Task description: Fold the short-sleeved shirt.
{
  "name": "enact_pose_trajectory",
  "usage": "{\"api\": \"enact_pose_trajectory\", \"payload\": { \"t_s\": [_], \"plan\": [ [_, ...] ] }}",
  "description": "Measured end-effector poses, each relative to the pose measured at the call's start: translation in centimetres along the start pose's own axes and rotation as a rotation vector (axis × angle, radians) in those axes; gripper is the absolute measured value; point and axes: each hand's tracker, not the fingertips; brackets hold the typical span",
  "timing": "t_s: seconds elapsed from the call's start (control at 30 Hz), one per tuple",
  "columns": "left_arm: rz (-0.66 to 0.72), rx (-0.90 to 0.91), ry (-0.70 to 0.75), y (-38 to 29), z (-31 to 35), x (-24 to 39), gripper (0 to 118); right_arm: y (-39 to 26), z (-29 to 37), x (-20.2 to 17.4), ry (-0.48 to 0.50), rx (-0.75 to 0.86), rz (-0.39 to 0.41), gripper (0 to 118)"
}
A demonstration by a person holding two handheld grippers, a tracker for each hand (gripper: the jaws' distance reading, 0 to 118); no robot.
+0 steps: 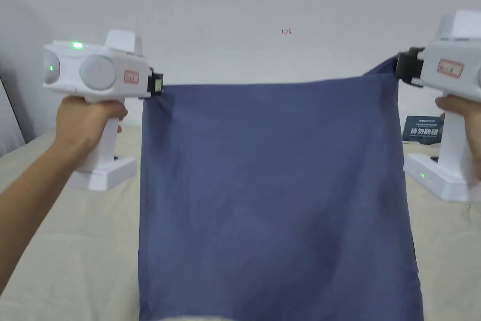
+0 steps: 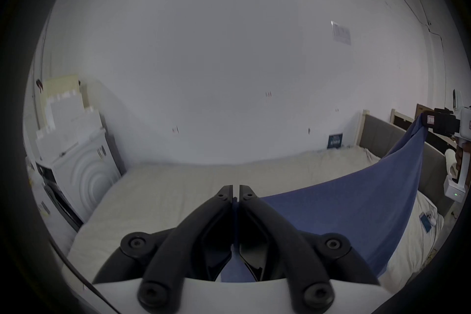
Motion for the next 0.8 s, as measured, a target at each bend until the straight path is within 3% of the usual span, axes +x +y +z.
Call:
{"api": "enact_pose_trajectory", "payload": {
  "t_s": [0.27,0.43,0.6,0.8],
  "plan": [
    [-0.023,0.112,0.058,9.1,-0.4,0.0,1,8.5,-1.3,-1.0,-0.029,0.139,0.01,1],
    [-0.017,0.164,0.077,11.2,-0.8,0.1,1,10.8,-2.4,-1.0,-0.024,0.179,-0.009,1],
    [-0.039,0.136,0.074,8.6,-2.7,0.2,1,7.2,-2.8,-1.3,-0.025,0.152,0.002,1],
    [-0.064,0.006,0.065,1.3,-6.7,0.6,1,-0.8,-4.9,-0.7,-0.02,0.01,-0.005,1]
  ]
}}
